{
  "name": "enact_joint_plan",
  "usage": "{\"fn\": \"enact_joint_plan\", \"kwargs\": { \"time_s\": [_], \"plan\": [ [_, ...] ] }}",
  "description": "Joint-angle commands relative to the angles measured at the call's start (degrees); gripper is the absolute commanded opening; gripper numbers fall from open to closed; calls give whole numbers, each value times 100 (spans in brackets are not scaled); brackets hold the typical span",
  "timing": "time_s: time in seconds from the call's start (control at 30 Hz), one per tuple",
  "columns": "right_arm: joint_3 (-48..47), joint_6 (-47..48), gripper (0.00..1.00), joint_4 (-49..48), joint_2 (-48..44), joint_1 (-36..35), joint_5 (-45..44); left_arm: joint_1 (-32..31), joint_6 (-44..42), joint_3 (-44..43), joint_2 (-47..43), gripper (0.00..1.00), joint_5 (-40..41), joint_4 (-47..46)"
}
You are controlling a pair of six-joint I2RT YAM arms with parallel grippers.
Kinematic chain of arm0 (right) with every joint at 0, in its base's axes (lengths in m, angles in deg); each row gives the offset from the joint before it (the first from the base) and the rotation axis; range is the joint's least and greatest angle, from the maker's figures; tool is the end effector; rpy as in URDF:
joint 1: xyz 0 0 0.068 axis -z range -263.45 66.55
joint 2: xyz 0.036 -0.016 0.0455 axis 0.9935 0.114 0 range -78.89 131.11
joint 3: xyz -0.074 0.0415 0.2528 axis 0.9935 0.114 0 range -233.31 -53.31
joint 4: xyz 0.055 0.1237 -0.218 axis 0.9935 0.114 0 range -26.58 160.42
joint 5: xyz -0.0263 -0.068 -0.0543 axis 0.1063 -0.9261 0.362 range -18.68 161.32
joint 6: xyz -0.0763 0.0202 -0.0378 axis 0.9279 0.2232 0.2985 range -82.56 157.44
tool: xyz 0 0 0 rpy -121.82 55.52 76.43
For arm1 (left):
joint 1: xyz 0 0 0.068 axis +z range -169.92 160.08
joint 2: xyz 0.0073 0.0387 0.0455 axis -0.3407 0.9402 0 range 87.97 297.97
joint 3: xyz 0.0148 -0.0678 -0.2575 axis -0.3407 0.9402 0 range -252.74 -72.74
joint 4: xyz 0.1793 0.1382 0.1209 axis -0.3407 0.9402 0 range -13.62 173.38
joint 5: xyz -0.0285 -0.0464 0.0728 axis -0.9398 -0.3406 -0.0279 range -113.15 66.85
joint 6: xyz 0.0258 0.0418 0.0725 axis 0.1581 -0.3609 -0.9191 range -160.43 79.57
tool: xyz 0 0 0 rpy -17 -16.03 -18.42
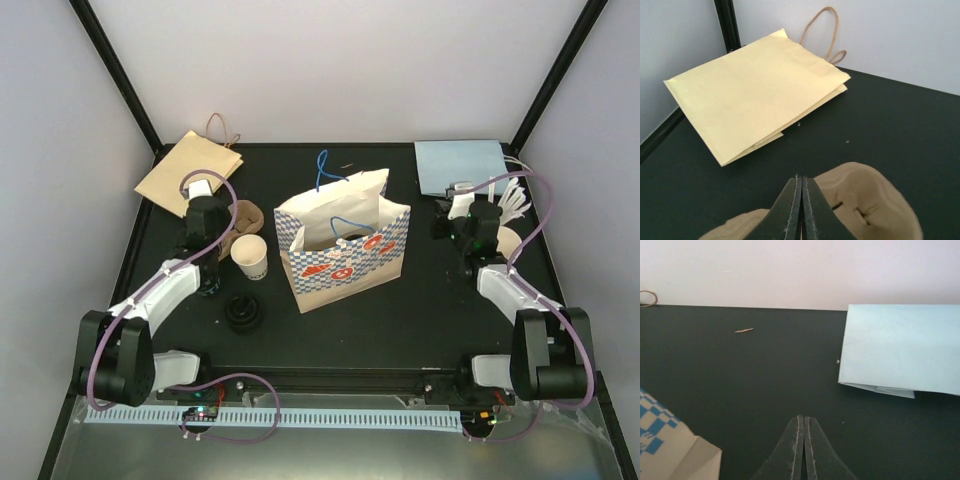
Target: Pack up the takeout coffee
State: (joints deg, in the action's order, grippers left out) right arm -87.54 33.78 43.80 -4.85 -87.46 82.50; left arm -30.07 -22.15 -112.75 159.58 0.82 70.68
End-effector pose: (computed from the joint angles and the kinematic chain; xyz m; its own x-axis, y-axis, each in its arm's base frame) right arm 0.3109 0.0368 0.2020 -0.3595 0.0377 -0.9324 -0.2274 0.9655 0.1267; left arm 0.3057 -0.0227 0.2202 -0.3461 -0.2291 -0.9098 -0.3235 0.9394 -0.1135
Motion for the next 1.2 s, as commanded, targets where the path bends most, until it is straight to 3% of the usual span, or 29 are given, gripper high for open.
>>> {"fn": "enact_joint_plan", "kwargs": {
  "time_s": [0.0, 0.13, 0.2, 0.33, 0.43, 0.5, 0.6, 0.7, 0.83, 1.0, 1.1, 1.17],
  "plan": [
    [103, 253, 1, -761, 125, 336, 422, 389, -793, 562, 120, 1, -499, -1626],
    [-36, 246, 2, -499, 396, 567, 716, 874, -653, 644, 142, 2, -1192, -1751],
    [117, 310, 4, -639, 382, 573, 562, 980, -624, 662, 142, 7, -1386, -1772],
    [650, 365, 29, -1498, 369, 573, -20, 995, -633, 668, 131, 20, -1407, -1578],
    [686, 433, 63, -1626, 462, 587, -101, 998, -593, 758, 47, 49, -1240, -1509],
    [883, 394, 68, -2249, 525, 594, -306, 1005, -446, 810, -22, 70, -1011, -1480],
    [882, 354, 72, -2256, 610, 636, -338, 990, -508, 937, -168, 96, -776, -1510],
    [886, 351, 74, -2266, 613, 634, -336, 954, -711, 1380, -320, 99, -450, -2083],
    [897, 366, 76, -2297, 624, 635, -324, 954, -1197, 1821, -157, 99, -815, -3102],
    [1129, 430, 76, -2613, 530, 638, -170, 954, -1375, 1700, 138, 99, -930, -3236],
    [1311, 482, 76, -2897, 469, 636, -77, 964, -1608, 1971, 440, 99, -1124, -4075],
    [1454, 514, 76, -3108, 439, 636, -22, 963, -1640, 1902, 454, 99, -1304, -3972]
  ]
}}
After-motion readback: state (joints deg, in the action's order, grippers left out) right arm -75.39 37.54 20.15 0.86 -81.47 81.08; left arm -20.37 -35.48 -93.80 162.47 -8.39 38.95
